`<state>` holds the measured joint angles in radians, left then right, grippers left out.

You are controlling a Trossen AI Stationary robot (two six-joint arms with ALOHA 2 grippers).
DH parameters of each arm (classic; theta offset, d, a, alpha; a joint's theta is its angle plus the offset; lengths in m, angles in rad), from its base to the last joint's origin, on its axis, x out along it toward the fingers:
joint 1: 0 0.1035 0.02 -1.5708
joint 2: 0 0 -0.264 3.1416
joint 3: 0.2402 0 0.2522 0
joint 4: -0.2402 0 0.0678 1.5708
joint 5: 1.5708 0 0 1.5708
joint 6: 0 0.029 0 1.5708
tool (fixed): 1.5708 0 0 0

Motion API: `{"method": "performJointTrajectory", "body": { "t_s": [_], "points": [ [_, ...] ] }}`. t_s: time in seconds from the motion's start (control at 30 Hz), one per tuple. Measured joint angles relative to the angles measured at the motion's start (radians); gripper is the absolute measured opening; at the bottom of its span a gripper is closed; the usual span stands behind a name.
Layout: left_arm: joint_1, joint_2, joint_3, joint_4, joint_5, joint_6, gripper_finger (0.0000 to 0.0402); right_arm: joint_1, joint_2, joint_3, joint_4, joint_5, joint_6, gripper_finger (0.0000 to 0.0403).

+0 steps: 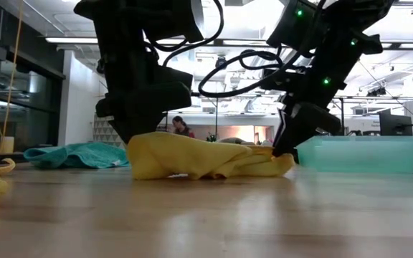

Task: Fold microfiber towels
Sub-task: Fold the right yellow microfiber cloth

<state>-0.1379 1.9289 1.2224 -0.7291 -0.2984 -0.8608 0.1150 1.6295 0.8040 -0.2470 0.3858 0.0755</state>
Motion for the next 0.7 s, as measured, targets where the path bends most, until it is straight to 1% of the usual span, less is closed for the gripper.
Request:
{"method": "performJointTrajectory", "body": {
  "t_s": [0.07, 0.17, 0.27, 0.33, 0.4, 0.47, 0.53, 0.7],
  "points": [
    [0.0, 0.0, 0.0, 0.001, 0.0, 0.0, 0.0, -0.001, 0.009, 0.0, 0.002, 0.0, 0.003, 0.0043],
    [0.0, 0.0, 0.0, 0.002, 0.0, 0.0, 0.0, -0.003, 0.034, 0.0, 0.011, -0.001, 0.033, 0.0038],
    [0.0, 0.0, 0.0, 0.002, 0.0, 0.016, 0.0, -0.004, 0.045, -0.001, 0.012, -0.001, 0.096, 0.0031],
    [0.0, 0.0, 0.0, -0.001, 0.0, 0.042, 0.0, -0.004, 0.044, -0.001, 0.009, 0.0, 0.146, 0.0013],
    [0.0, -0.008, 0.0, -0.015, 0.001, 0.067, 0.0, -0.004, 0.027, -0.001, 0.0, 0.003, 0.174, 0.0004],
    [0.001, -0.033, 0.0, -0.036, -0.005, 0.098, 0.0, -0.004, -0.006, -0.001, -0.024, 0.005, 0.202, 0.0005],
    [0.006, -0.067, 0.001, -0.065, -0.034, 0.133, 0.0, -0.004, -0.055, -0.001, -0.064, 0.006, 0.217, 0.0002],
    [0.047, -0.227, 0.003, -0.149, -0.173, 0.216, 0.0, -0.004, -0.261, 0.005, -0.194, -0.002, 0.271, 0.0001]
  ]
}}
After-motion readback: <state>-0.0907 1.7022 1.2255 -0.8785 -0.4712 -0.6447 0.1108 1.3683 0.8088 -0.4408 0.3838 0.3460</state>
